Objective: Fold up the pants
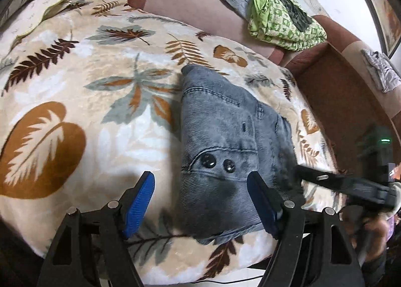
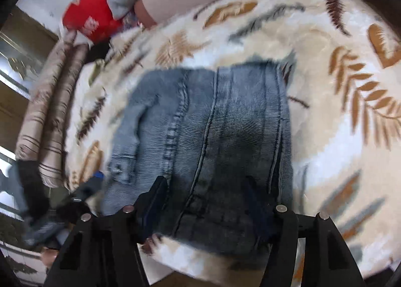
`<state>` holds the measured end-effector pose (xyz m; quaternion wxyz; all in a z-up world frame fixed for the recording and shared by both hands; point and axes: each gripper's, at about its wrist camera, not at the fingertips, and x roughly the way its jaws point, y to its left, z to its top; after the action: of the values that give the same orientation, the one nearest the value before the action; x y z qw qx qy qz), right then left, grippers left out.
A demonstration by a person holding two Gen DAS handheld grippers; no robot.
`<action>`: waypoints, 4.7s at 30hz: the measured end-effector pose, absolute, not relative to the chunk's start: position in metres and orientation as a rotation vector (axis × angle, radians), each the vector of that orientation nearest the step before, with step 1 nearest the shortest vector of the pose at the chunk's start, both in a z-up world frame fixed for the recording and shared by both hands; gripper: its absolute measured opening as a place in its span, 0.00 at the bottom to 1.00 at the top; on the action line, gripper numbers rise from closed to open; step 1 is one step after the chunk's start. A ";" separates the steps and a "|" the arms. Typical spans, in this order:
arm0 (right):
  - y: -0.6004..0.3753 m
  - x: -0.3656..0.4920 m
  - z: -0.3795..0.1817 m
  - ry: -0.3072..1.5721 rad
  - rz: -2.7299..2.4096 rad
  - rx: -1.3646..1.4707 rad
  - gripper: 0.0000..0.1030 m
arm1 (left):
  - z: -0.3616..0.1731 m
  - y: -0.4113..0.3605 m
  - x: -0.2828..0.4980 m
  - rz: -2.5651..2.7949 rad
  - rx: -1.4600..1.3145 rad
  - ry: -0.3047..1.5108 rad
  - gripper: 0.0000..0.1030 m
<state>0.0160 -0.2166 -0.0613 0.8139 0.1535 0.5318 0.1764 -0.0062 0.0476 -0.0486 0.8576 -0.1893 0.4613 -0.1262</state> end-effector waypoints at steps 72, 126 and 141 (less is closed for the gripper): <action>-0.330 -0.020 -0.077 0.858 0.440 0.786 0.70 | -0.048 0.069 0.042 -0.180 -0.542 1.026 0.76; -0.261 0.071 -0.100 1.238 0.495 0.569 0.71 | -0.077 0.019 0.075 -0.386 -0.468 1.132 0.76; -0.230 0.072 -0.092 1.220 0.369 0.408 0.33 | -0.068 0.005 0.066 -0.278 -0.269 1.086 0.38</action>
<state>0.0718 -0.2296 -0.0918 0.7843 0.1893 0.5655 0.1712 0.0658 0.0050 -0.0684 0.8384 -0.1273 0.5134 -0.1315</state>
